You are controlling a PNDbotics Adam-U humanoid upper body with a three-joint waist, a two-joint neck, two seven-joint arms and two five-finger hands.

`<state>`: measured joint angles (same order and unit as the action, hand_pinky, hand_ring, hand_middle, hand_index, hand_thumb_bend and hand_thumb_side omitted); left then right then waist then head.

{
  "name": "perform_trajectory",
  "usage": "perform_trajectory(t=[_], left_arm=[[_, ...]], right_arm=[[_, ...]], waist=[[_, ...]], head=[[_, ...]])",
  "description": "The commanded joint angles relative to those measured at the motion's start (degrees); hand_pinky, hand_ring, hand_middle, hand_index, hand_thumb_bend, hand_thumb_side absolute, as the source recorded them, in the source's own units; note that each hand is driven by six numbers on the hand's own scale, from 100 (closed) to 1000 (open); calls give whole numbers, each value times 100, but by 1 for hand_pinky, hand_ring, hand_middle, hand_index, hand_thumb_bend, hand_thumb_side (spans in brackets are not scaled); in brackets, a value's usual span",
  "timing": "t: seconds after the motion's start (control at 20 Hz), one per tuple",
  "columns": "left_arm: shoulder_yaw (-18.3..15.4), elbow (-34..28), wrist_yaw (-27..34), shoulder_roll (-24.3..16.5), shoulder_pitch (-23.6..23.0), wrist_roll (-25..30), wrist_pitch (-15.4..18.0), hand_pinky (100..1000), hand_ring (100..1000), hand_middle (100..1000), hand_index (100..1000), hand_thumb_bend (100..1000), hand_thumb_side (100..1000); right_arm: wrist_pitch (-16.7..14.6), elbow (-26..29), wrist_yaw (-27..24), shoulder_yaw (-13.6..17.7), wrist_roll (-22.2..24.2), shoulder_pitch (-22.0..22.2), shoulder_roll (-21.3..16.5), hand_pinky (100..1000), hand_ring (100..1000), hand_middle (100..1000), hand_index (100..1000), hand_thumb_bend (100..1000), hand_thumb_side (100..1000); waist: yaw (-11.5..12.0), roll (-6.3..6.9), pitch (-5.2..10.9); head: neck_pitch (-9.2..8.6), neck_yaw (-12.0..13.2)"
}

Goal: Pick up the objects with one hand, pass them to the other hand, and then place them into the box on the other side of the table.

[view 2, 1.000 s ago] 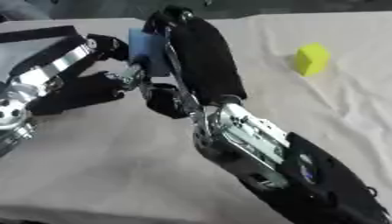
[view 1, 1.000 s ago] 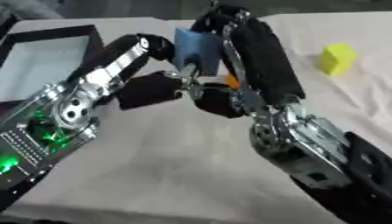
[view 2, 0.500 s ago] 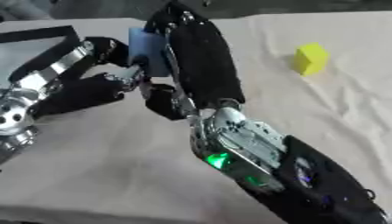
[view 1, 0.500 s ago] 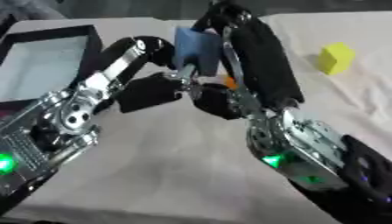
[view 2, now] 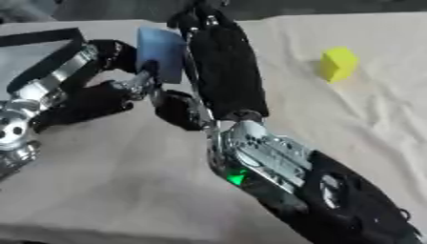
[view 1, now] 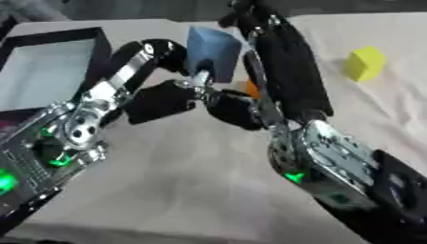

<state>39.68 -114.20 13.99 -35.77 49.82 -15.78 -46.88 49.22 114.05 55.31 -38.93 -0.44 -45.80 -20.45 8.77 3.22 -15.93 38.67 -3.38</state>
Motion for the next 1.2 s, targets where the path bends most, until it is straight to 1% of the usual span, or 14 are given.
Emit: perform_trajectory(t=[0.05, 0.25, 0.3, 0.55, 0.75, 0.9, 0.95, 1.0, 1.05, 1.2], left_arm=[[-123, -40, 20, -214, 21, -148, -89, 1000, 806, 618, 373, 100, 244], [-121, -40, 42, -218, 17, -183, -91, 1000, 806, 618, 373, 100, 244], [-131, -40, 41, -227, 6, -198, -100, 1000, 802, 613, 362, 100, 244], [-209, -40, 31, -282, -89, -395, -188, 1000, 800, 612, 359, 100, 244], [-362, -40, 53, -383, -201, -622, -310, 1000, 799, 613, 359, 100, 244], [-490, -40, 80, -558, -284, -796, -352, 1000, 800, 614, 362, 100, 244], [-515, -40, 90, -603, -302, -837, -345, 1000, 800, 614, 362, 100, 244], [-552, -40, 90, -668, -327, -882, -344, 1000, 800, 613, 362, 100, 244], [-605, -40, 79, -756, -367, -932, -348, 1000, 801, 614, 364, 100, 245], [-808, -40, 57, -1131, -565, -1054, -326, 1000, 801, 614, 366, 100, 245]], right_arm=[[39, 54, 198, 103, 130, -67, -104, 858, 895, 859, 843, 421, 304], [42, 54, 325, 111, 243, -73, -95, 858, 895, 859, 843, 421, 304], [42, 54, 346, 112, 262, -73, -100, 864, 904, 874, 868, 416, 346], [47, 54, 475, 111, 378, -69, -120, 868, 911, 885, 881, 409, 379], [74, 54, 538, 123, 463, -61, -135, 865, 909, 883, 881, 404, 387], [120, 54, 558, 138, 504, -53, -155, 865, 908, 883, 881, 399, 389], [133, 54, 563, 140, 514, -53, -160, 866, 908, 883, 882, 347, 380], [145, 54, 572, 141, 528, -48, -176, 866, 908, 883, 882, 400, 387], [159, 54, 579, 147, 548, -40, -199, 868, 909, 885, 883, 393, 399], [226, 54, 563, 178, 625, -34, -285, 870, 909, 886, 884, 400, 399]], waist=[[-5, -7, 48], [-7, -7, 49], [-10, -8, 50], [-37, -4, 53], [-50, -2, 58], [-71, 0, 70], [-78, 0, 73], [-85, -2, 82], [-96, -7, 94], [-160, -32, 126]], head=[[-37, 21], [-40, 23], [-43, 23], [-47, 43], [-30, 71], [-4, 96], [2, 103], [12, 110], [28, 126], [63, 244]])
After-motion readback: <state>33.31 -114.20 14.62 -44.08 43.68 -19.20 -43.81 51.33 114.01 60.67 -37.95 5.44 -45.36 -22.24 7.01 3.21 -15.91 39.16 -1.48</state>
